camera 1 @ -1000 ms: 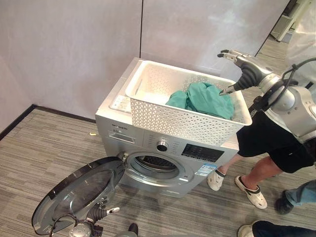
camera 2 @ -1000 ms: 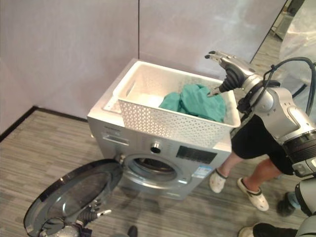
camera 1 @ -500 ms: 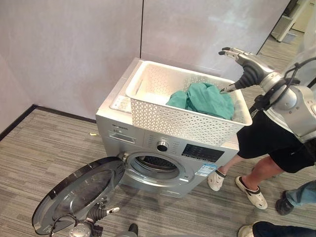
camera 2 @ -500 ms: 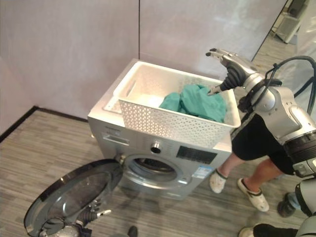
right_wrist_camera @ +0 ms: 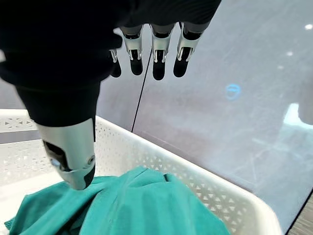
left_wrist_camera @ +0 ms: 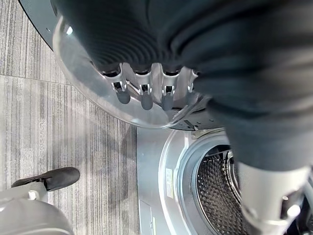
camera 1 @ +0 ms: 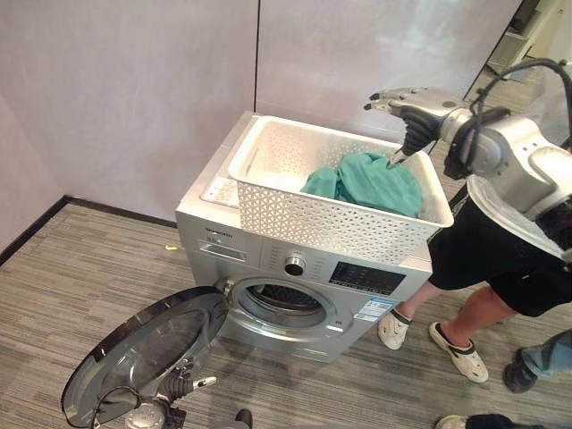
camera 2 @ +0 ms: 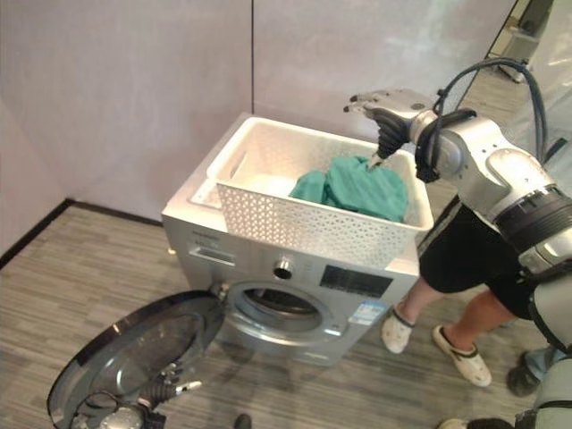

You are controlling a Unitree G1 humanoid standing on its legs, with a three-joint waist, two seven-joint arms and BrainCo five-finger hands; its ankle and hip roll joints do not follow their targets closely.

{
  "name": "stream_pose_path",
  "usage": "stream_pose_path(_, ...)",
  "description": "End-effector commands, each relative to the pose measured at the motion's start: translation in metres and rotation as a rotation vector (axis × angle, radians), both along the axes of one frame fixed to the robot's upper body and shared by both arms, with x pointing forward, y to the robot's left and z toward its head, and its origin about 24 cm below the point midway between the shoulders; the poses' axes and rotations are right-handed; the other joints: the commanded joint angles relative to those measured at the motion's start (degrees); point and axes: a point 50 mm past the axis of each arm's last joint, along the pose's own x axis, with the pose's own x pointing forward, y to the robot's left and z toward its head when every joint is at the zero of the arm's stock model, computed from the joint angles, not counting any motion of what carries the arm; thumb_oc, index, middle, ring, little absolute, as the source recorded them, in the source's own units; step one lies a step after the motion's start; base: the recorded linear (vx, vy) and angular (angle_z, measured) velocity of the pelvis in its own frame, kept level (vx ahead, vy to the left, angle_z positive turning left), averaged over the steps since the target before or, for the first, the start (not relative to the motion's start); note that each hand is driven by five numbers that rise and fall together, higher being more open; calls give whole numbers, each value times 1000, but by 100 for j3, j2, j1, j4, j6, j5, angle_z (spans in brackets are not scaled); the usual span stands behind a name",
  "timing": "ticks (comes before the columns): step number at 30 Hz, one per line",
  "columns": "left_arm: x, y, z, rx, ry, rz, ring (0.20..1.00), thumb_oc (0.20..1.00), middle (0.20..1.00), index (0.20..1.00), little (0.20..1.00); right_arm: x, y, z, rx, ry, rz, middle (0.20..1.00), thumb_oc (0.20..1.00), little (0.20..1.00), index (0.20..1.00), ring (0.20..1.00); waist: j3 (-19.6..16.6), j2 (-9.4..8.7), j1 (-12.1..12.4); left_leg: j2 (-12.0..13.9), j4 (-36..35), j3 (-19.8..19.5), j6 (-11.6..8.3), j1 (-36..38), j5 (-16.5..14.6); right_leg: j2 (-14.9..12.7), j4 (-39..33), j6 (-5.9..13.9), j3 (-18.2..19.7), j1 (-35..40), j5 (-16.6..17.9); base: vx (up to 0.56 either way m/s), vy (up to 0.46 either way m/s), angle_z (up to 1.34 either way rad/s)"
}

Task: Grab the laundry basket,head to the washer,open it,put in the laundry and shut it.

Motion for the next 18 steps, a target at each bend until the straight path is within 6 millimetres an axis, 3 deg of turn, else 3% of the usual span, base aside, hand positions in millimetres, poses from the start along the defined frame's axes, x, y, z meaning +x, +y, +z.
stream_pose_path(1,6,16,7,66,-5,-51,1000,1000,1000,1000,1000,4,-9,40,-73,-110,-96,1000,1000,1000,1000,1000,-126,-139,158,50,202,-23,-101,140,-619,-445,222,484,93,-431,607,0,0,0)
stream_pose_path(8,13,16,10,73,-25,-50,1000,1000,1000,1000,1000,8,-12,29,-93,-86,-120,1000,1000,1000,1000,1000,-34,-150,186,35,239,17,-86,4,-620,-469,224,496,124,-549,660,0,0,0)
stream_pose_path(18,14,12,8,63,-20,-50,1000,1000,1000,1000,1000,10,-27,8,-126,22,-183,1000,1000,1000,1000,1000,44,-26,150,34,274,74,-104,-23,-654,-475,175,473,151,-575,626,17,7,-6)
